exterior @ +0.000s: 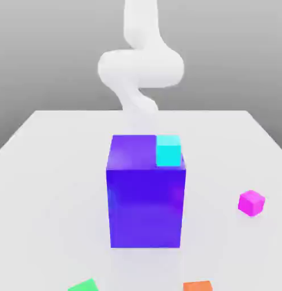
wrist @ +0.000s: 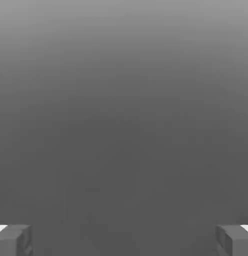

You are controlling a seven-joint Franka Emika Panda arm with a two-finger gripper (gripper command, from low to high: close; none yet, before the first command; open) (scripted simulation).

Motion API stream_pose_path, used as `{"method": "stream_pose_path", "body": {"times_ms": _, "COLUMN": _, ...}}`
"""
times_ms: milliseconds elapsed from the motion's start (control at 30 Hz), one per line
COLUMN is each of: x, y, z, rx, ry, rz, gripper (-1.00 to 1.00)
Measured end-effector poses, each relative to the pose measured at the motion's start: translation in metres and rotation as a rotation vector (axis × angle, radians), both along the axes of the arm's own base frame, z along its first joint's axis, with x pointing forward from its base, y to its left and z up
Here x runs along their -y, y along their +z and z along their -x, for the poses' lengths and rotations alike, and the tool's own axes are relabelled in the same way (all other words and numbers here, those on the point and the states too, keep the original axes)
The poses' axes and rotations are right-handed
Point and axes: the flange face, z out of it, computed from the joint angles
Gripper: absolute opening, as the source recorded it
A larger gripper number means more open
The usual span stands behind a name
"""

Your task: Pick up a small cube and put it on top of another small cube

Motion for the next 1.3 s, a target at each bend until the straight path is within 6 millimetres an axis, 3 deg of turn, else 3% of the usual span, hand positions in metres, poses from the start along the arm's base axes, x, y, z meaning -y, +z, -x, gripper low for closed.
{"method": "stream_pose_path", "body": {"times_ms": 167, "x": -0.07, "y": -0.092, "z": -0.036, "rx": -0.117, "ry": 0.34, "rz": 0.148, "gripper": 0.0}}
{"method": "stream_pose_path", "body": {"times_ms": 333, "x": -0.143, "y": -0.186, "z": -0.039, "rx": -0.209, "ry": 0.682, "rz": 0.291, "gripper": 0.0}}
{"method": "stream_pose_path", "body": {"times_ms": 533, "x": -0.218, "y": -0.299, "z": -0.001, "rx": -0.297, "ry": 1.104, "rz": 0.462, "gripper": 0.0}}
{"method": "stream_pose_path", "body": {"times_ms": 667, "x": -0.254, "y": -0.371, "z": 0.043, "rx": -0.344, "ry": 1.39, "rz": 0.574, "gripper": 0.0}}
{"method": "stream_pose_path", "body": {"times_ms": 733, "x": -0.271, "y": -0.405, "z": 0.074, "rx": -0.361, "ry": 1.552, "rz": 0.635, "gripper": 0.0}}
{"method": "stream_pose_path", "body": {"times_ms": 867, "x": -0.281, "y": -0.466, "z": 0.128, "rx": -0.396, "ry": 1.829, "rz": 0.741, "gripper": 0.0}}
{"method": "stream_pose_path", "body": {"times_ms": 1067, "x": -0.278, "y": -0.529, "z": 0.134, "rx": -0.408, "ry": 1.875, "rz": 0.756, "gripper": 0.0}}
{"method": "stream_pose_path", "body": {"times_ms": 1100, "x": -0.278, "y": -0.538, "z": 0.135, "rx": -0.408, "ry": 1.875, "rz": 0.756, "gripper": -1.0}}
{"method": "stream_pose_path", "body": {"times_ms": 1300, "x": -0.277, "y": -0.542, "z": 0.135, "rx": -0.41, "ry": 1.876, "rz": 0.756, "gripper": -1.0}}
